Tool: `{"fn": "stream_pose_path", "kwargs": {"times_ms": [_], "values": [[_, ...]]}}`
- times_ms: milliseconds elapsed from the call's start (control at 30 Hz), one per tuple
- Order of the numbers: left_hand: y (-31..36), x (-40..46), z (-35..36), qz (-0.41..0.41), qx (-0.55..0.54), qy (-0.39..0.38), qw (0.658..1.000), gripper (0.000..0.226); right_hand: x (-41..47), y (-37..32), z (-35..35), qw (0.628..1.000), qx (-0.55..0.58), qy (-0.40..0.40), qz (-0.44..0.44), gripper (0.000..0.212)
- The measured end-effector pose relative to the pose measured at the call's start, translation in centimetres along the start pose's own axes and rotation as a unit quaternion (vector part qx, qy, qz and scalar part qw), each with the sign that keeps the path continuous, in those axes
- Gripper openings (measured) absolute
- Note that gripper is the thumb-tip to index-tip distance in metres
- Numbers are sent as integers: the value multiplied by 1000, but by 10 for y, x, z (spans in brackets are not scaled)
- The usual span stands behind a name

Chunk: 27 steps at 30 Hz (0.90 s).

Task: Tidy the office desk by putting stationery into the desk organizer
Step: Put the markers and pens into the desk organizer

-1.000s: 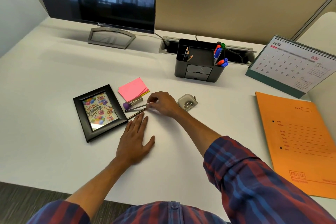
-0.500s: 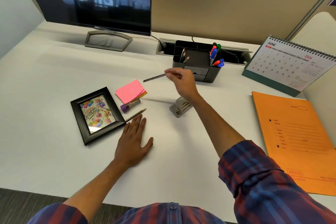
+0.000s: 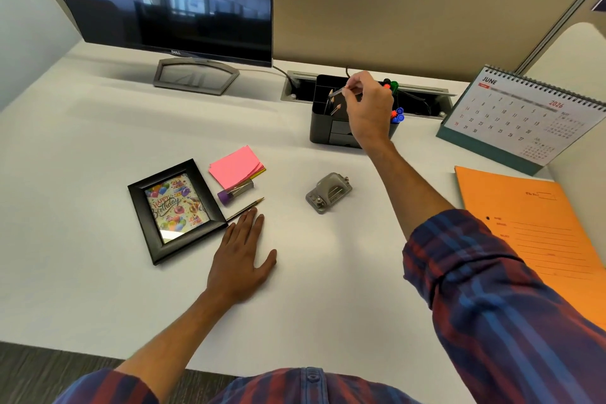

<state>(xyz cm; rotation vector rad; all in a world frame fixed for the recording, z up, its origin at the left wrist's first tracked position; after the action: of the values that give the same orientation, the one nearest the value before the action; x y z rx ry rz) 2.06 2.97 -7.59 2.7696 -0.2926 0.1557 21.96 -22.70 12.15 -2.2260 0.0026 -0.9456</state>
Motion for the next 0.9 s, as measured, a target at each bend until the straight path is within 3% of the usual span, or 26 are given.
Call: {"fn": "stream_pose_path", "kwargs": {"times_ms": [200, 433, 700, 900], "values": [[0, 0, 0, 0, 3, 2, 1000, 76, -10, 7, 17, 999, -28, -42, 2, 16], [1, 0, -1, 1, 1, 4, 1000, 76, -35, -4, 17, 999, -25, -35, -23, 23], [0, 0, 0, 1, 0, 3, 1000, 76, -109, -25, 52, 983, -2, -170, -71, 16], [0, 1, -1, 1, -1, 4, 1000, 76, -170, -36, 83, 947, -15, -308, -94, 18]]}}
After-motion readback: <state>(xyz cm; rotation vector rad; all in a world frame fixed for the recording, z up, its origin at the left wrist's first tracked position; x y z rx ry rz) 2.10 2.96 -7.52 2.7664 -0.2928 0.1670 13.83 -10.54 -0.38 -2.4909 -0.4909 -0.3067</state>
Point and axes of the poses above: each hand's wrist, its own x-axis towards the middle knuckle, its own z-axis out of the palm, y = z × x, the point moved 9 cm from there along x, towards the middle knuckle, and after that the axes turned 6 degrees about y, right-handed, at the moved point
